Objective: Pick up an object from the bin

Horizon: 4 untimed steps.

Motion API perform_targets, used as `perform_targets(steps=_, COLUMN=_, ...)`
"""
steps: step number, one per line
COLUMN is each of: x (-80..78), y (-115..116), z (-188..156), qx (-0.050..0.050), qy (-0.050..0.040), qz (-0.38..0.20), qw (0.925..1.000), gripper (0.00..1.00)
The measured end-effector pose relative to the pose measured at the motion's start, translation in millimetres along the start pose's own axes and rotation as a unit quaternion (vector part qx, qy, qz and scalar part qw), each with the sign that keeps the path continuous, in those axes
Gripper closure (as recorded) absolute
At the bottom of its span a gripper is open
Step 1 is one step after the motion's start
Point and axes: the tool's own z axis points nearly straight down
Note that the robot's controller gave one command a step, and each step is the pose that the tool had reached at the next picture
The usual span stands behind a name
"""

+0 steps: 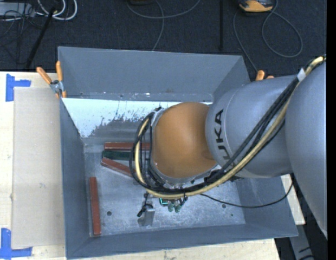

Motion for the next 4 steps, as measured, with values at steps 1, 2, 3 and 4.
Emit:
perform_targets(steps=1, x=-54.9, y=-82, z=86, qx=0.000, qy=-0.0052, qz=-0.061, qw=0.9981, gripper=0.00)
perform_targets(steps=2, x=-126.4, y=-36, z=80, qx=-0.002, qy=-0.0078, qz=-0.042, qw=0.9991, gripper=0.00)
perform_targets(steps=3, x=-124.9, y=-39, z=80, qx=-0.002, qy=-0.0063, qz=-0.039, qw=0.9992, gripper=1.00)
perform_targets(steps=4, x=-121.3, y=-100, z=82, qx=-0.001, qy=-0.0063, qz=-0.049, qw=0.9988, gripper=1.00)
